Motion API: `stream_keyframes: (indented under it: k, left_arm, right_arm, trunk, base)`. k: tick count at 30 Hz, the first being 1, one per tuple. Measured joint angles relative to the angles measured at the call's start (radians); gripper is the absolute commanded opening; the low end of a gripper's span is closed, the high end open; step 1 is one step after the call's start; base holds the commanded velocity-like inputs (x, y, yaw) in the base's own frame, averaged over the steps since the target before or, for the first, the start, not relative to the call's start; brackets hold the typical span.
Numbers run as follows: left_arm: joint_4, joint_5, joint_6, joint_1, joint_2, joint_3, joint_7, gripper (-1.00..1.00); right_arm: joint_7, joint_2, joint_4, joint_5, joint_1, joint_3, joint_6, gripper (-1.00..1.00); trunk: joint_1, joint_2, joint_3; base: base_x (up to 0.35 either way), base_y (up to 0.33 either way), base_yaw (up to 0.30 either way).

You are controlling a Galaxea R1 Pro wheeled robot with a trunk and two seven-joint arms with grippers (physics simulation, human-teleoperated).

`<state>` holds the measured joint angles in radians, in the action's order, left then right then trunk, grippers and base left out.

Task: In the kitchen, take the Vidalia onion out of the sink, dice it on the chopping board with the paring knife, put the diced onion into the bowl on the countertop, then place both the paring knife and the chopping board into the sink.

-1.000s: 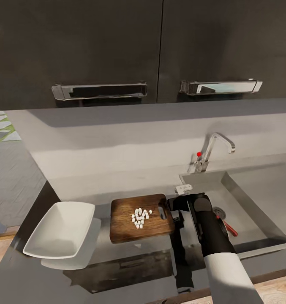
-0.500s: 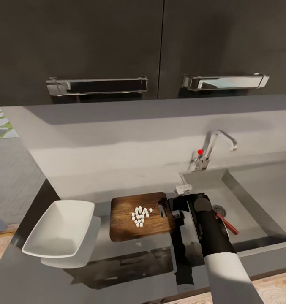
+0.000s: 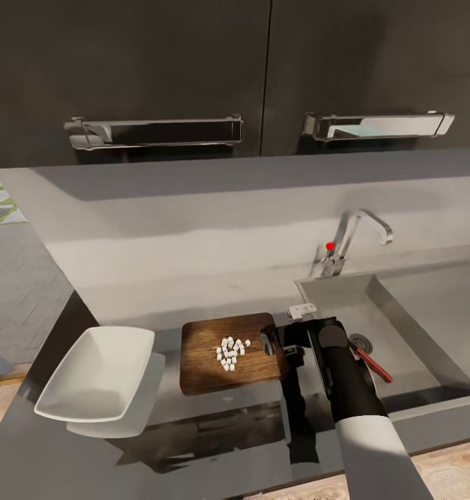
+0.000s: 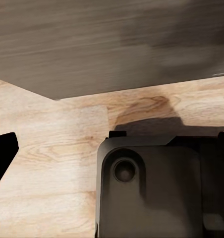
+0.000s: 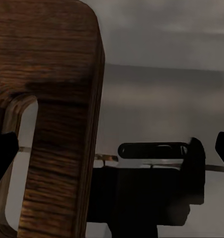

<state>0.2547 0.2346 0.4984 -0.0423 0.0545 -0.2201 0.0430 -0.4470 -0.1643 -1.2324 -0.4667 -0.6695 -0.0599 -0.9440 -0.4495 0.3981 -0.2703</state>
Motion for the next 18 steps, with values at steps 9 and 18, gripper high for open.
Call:
stream_keyframes:
  k: [9,18]
  left_arm:
    - [0.0,0.0,0.0,0.0,0.0,0.0,0.0,1.0]
    - [0.0,0.0,0.0,0.0,0.0,0.0,0.0,1.0]
  right_arm:
    - [0.0,0.0,0.0,0.0,0.0,0.001,0.0,1.0]
    - [-0.005,0.002,-0.001,0.0,0.0,0.002,0.0,1.0]
  trunk:
    - [0.0,0.0,-0.013]
    - [0.0,0.0,-0.016]
  base:
    - [0.0,0.0,0.0]
    - [0.0,0.0,0.0]
